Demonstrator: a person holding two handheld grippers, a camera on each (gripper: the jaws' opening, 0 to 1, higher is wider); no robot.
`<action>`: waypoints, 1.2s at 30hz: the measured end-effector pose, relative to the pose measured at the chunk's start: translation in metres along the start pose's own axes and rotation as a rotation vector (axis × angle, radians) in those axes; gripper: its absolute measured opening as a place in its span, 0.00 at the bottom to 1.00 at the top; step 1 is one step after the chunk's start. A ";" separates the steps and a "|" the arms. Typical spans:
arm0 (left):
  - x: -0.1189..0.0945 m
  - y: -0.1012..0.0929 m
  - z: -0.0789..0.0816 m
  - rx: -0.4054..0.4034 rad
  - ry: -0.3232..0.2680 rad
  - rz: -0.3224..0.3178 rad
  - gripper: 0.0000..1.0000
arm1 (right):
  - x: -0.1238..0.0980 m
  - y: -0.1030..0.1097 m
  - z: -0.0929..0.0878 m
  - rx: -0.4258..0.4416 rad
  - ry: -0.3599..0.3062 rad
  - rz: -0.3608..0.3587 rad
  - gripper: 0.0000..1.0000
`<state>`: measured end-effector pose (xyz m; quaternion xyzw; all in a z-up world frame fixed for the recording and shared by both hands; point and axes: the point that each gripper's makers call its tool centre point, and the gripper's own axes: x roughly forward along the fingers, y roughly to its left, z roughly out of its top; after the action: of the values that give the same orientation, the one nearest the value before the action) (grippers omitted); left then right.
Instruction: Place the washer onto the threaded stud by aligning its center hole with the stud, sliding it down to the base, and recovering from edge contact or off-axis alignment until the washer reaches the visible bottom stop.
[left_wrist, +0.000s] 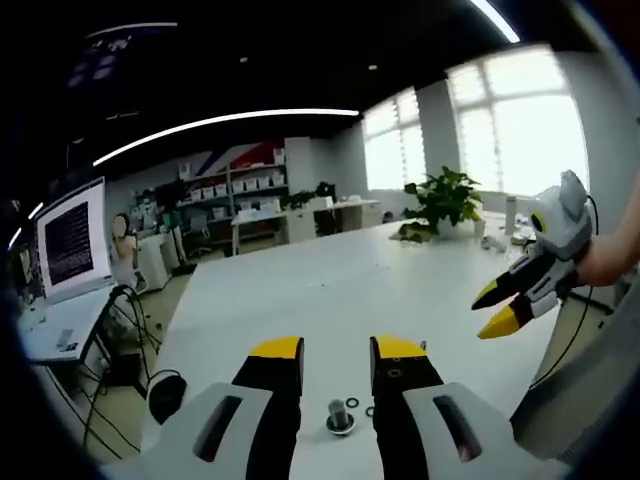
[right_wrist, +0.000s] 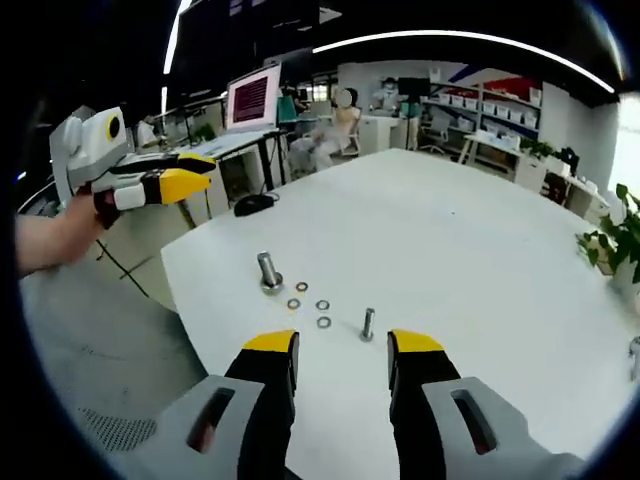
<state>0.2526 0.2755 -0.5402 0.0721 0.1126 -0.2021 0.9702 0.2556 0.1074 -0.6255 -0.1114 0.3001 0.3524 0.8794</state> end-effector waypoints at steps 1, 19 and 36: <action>0.000 0.001 0.000 0.001 0.001 -0.003 0.24 | 0.004 0.002 -0.002 0.004 0.008 0.004 0.38; -0.004 0.010 -0.001 -0.040 -0.005 0.020 0.24 | 0.066 0.030 -0.014 -0.168 0.223 0.163 0.29; -0.002 0.008 -0.002 -0.044 0.000 0.012 0.24 | 0.113 0.030 -0.041 -0.347 0.443 0.206 0.24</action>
<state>0.2536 0.2841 -0.5403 0.0513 0.1166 -0.1939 0.9727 0.2810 0.1753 -0.7261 -0.3032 0.4296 0.4530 0.7199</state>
